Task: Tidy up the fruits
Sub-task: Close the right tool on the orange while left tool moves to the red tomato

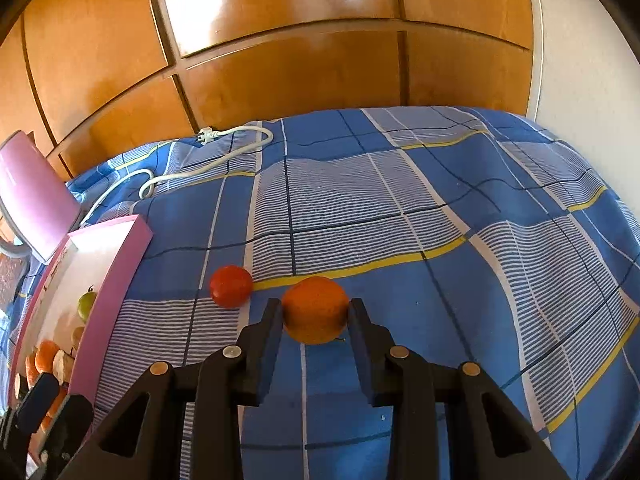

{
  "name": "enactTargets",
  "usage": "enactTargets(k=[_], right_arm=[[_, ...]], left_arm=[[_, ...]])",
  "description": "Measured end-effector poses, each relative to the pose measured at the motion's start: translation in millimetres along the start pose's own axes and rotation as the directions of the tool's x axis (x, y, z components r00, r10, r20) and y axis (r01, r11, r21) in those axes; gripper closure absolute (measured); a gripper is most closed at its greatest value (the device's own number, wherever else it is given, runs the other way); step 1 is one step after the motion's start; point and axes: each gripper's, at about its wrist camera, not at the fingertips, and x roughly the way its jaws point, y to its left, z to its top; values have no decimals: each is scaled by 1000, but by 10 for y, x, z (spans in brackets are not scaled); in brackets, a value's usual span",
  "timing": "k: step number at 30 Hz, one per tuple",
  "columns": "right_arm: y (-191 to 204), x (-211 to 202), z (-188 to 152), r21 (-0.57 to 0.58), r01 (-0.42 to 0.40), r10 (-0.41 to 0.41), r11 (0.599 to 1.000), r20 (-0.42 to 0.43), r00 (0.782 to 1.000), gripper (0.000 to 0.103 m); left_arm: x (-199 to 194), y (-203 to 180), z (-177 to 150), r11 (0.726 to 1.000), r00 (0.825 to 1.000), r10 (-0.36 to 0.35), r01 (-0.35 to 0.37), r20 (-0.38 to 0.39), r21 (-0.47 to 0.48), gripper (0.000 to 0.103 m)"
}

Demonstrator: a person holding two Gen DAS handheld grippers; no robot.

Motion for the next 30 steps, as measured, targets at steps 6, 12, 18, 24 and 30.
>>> enactTargets(k=[6,12,18,24,30], right_arm=[[-21,-7,-7,11,-6,6,1000,-1,1000,69],[-70,-13,2,36,-6,6,999,4,1000,69],[-70,-15,3,24,23,-23,999,2,1000,70],[-168,-24,33,69,13,-14,998,7,1000,73],[-211,-36,56,92,13,-15,996,16,1000,73]], left_arm=[[40,-57,-12,1000,1000,-1,1,-12,19,46],[105,-138,-6,999,1000,-9,10,-24,50,48],[252,-188,49,999,998,-33,35,-59,32,57],[425,-231,150,998,995,-65,66,-81,9,58],[605,-403,252,993,989,-109,113,-96,36,58]])
